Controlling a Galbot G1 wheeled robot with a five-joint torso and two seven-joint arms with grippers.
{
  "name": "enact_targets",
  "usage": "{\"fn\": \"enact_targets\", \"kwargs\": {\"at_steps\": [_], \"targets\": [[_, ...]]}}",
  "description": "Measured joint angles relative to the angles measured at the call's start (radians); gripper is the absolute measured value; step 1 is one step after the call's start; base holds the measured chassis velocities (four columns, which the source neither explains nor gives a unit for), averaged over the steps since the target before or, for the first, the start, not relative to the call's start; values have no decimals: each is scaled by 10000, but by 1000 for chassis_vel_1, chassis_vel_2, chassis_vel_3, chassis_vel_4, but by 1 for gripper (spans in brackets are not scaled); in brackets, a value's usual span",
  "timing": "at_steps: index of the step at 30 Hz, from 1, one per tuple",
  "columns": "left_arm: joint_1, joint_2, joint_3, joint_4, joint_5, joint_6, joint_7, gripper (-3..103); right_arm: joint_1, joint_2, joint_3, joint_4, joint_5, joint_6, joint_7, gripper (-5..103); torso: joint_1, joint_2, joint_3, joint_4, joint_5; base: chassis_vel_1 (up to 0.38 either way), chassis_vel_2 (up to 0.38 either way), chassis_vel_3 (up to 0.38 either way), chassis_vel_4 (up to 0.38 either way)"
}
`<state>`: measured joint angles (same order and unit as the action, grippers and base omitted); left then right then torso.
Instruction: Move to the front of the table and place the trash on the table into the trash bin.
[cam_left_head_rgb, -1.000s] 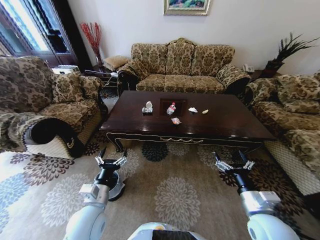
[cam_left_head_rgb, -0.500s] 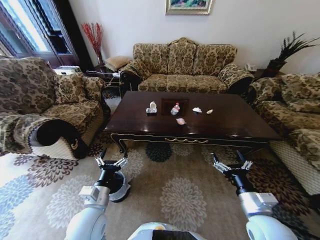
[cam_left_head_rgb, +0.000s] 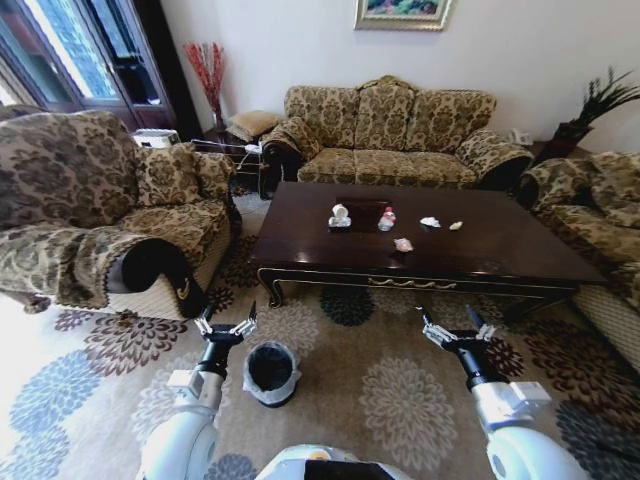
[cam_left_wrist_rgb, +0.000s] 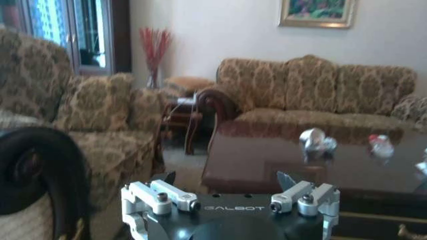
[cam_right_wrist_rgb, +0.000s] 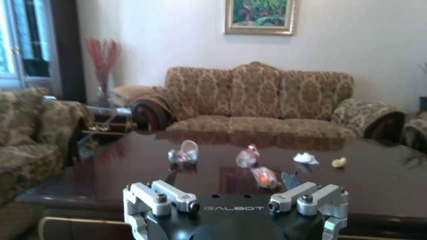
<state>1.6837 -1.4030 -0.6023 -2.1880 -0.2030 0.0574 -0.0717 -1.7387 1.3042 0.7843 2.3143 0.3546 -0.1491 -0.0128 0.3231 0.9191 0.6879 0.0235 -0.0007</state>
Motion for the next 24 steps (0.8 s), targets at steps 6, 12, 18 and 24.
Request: {"fn": "enact_targets", "kwargs": {"at_steps": [6,12,18,24], "targets": [[-813,-40,166,1463,22,-176,76,100,321,7,48,-668,-266,283,226,100,2,-1,2,0,13,-3,11,-2,-16],[-2275,-125,156,4926,347,-617,429,100,427,-60,-1,-1192,-531,877,249,100,2,-1,2,0,11,-27,-26,21,15],[-2755,-245,110,6791,467,-670,522,100,292,-197,71,-1119,-432,1057,231,100,2,-1,1,-1,5,0,0,0,0],[-3174,-297,87,8087,399,-695,782,100,258,-212,109,-1004,-422,1112,232,100,1,0,1,-4,9,0,0,0,0]]}}
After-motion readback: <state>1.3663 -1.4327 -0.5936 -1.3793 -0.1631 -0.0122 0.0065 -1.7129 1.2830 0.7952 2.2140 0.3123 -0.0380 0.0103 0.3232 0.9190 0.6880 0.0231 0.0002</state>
